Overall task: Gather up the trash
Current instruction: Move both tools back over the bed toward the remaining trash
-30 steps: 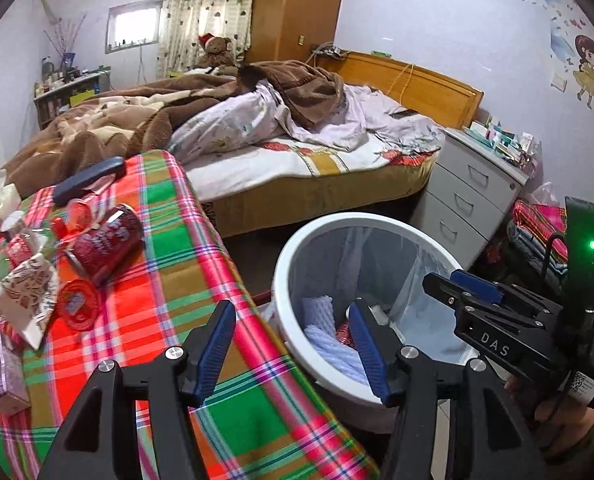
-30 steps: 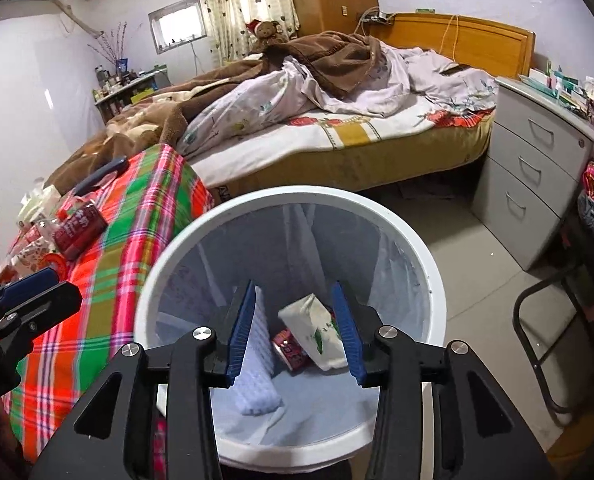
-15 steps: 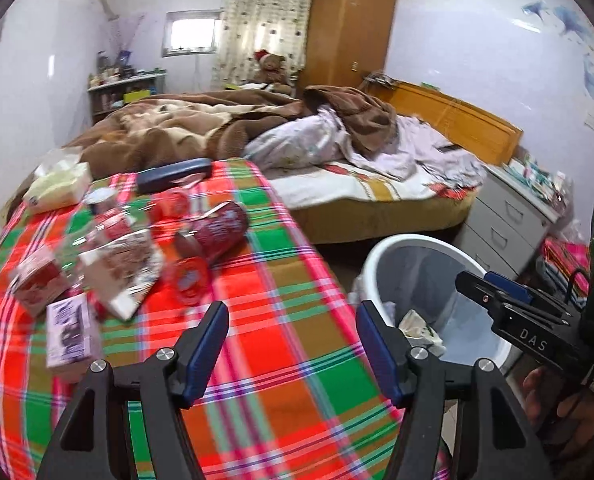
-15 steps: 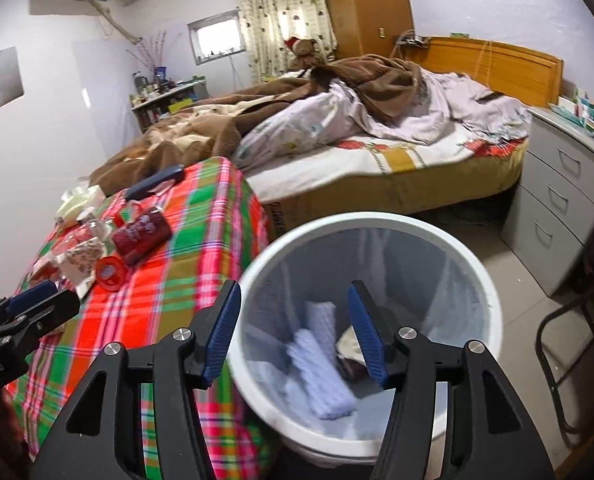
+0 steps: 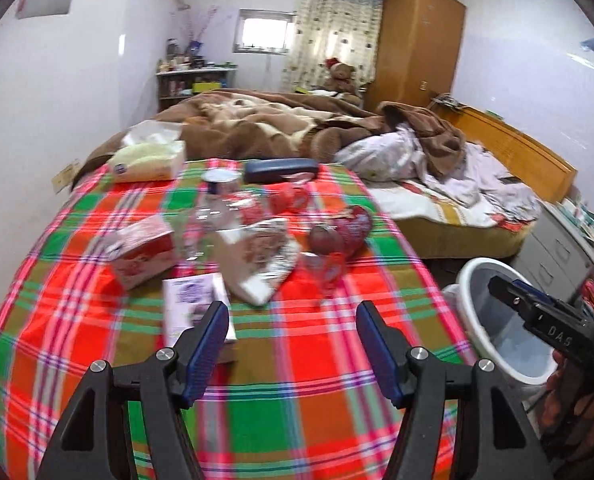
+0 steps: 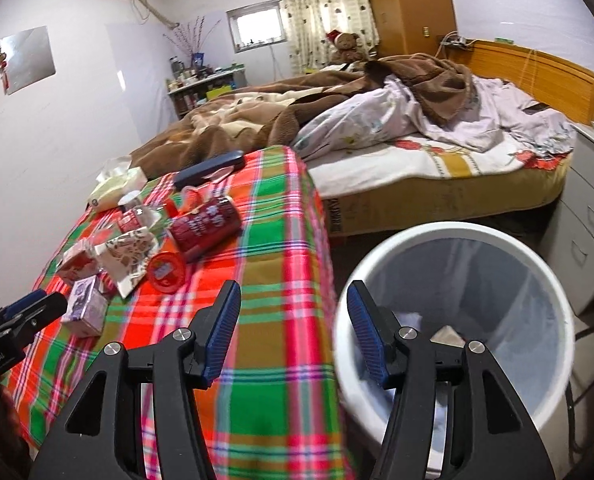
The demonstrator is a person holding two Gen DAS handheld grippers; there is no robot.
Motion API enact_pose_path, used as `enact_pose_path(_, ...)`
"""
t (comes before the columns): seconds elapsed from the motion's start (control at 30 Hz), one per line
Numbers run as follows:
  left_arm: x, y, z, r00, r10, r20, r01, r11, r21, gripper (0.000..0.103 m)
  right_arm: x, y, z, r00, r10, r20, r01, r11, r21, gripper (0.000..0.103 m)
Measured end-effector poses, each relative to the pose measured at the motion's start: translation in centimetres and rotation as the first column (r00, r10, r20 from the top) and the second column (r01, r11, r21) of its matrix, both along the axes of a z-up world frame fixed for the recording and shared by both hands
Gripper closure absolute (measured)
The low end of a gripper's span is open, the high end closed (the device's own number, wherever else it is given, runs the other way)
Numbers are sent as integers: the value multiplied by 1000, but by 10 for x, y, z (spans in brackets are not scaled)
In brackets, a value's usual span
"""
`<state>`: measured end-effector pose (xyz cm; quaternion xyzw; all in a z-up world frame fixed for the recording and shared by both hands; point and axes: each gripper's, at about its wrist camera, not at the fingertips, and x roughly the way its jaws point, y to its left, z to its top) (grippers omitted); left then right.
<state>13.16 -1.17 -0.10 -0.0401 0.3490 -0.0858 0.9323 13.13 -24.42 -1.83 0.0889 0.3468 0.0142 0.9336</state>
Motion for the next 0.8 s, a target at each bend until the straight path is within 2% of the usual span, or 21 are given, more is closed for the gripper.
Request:
enact_pose_path(0.23, 15, 39, -19, 996, 72, -50, -72, 997, -3, 37, 26, 22, -5, 999, 40, -29, -40, 999, 11, 46)
enact_pose_path(0.43, 32, 57, -35, 990, 104, -98, -105, 994, 3, 34, 57, 39, -8, 996, 63, -64, -61, 998, 29, 46)
enact_pose_path(0.57, 44, 61, -46, 988, 86, -130, -88, 996, -12, 34, 77, 47, -11, 994, 74, -79, -71, 997, 44, 46)
enact_pose_path(0.7, 55, 62, -55, 984, 80, -158, -83, 996, -16, 33, 101, 55, -18, 988, 84, -129, -74, 994, 82, 46)
enact_pose_path(0.8, 60, 60, -58, 984, 74, -165, -75, 997, 3, 33, 112, 61, -20, 987, 84, -137, -73, 994, 87, 44)
